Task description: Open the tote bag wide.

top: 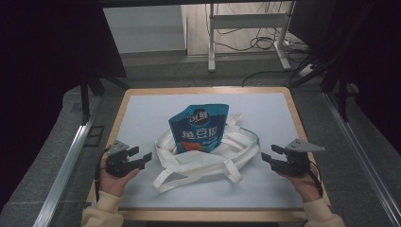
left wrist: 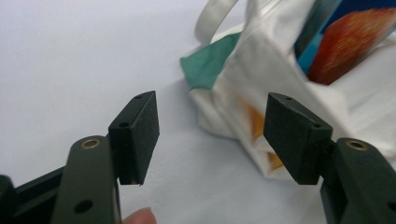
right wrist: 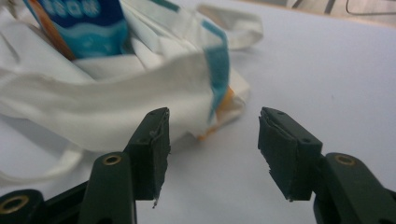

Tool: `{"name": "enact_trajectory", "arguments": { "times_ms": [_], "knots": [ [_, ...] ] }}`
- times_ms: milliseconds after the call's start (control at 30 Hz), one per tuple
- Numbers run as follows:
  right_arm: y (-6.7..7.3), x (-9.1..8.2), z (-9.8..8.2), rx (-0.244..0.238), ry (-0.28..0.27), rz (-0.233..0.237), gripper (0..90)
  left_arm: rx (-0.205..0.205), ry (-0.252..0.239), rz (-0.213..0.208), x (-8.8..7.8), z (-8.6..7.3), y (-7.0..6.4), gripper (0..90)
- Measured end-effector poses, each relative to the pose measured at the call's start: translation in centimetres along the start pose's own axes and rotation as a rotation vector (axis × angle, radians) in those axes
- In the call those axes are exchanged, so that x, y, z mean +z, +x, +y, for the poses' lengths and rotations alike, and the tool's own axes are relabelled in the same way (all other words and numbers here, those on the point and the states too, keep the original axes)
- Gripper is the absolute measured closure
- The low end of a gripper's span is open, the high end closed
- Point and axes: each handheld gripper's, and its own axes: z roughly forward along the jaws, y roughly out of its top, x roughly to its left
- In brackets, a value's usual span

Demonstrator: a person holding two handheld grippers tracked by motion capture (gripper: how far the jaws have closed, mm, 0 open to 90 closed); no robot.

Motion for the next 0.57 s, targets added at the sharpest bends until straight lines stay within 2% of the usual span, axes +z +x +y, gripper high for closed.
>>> {"name": "enact_trajectory", "arguments": {
  "times_ms": [67,233,467,567],
  "knots": [
    [-0.44,0.58,-0.69,0.008,0.034,-0.013,42.3,-0.004,0.011,0.009,0.18,-0.33,0.34,35.0],
    [-0.44,1.3,-1.1,-0.004,0.062,-0.02,41.9,-0.005,0.025,0.025,0.47,-0.8,0.54,33.9],
    [-0.21,1.23,-1.06,-0.005,0.047,-0.015,40.6,0.015,0.031,0.027,0.56,-0.77,0.09,32.7],
    [-0.3,1.32,-1.07,-0.003,0.051,-0.024,39.7,0.011,0.034,0.027,0.78,-0.81,0.19,32.1]
  ]
}}
